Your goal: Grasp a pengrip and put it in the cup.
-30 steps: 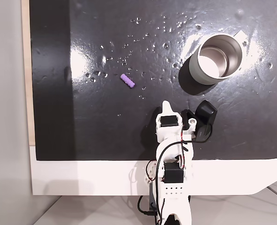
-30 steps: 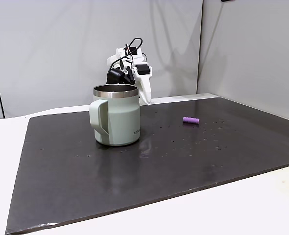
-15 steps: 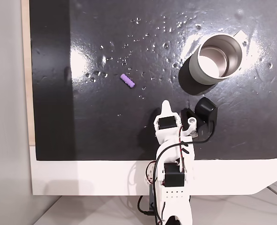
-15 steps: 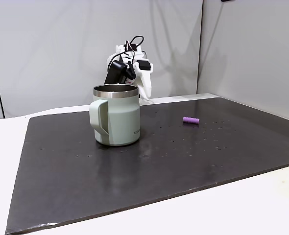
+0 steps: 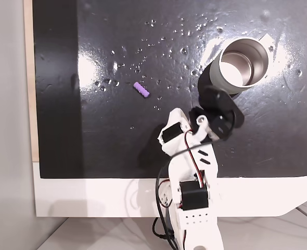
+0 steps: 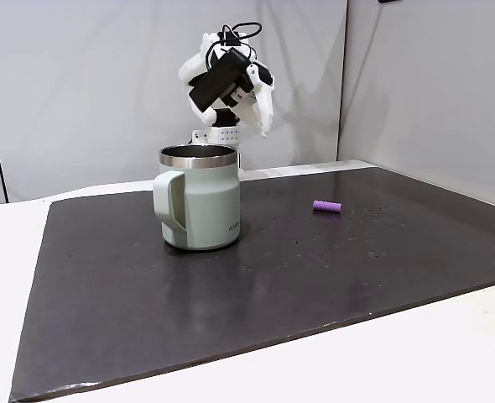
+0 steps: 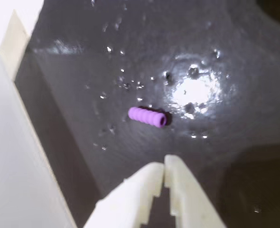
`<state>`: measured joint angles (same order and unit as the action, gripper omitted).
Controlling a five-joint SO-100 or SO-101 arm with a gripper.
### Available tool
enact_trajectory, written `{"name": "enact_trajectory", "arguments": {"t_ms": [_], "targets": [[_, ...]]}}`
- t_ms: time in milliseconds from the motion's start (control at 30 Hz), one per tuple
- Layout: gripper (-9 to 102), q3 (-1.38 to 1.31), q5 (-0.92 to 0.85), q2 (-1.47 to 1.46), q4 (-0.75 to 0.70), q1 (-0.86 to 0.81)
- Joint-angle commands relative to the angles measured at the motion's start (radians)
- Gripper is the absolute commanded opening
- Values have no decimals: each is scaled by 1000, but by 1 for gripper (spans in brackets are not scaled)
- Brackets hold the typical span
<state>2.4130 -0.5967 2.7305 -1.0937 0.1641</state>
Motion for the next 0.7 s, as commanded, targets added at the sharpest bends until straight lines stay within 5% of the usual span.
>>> {"name": "enact_trajectory", "arguments": {"t_ms": [0, 200, 667], "targets": [[0, -149, -137, -140, 25, 18], [0, -385, -225, -495, 14, 25], [0, -422, -623, -782, 178, 150]]}}
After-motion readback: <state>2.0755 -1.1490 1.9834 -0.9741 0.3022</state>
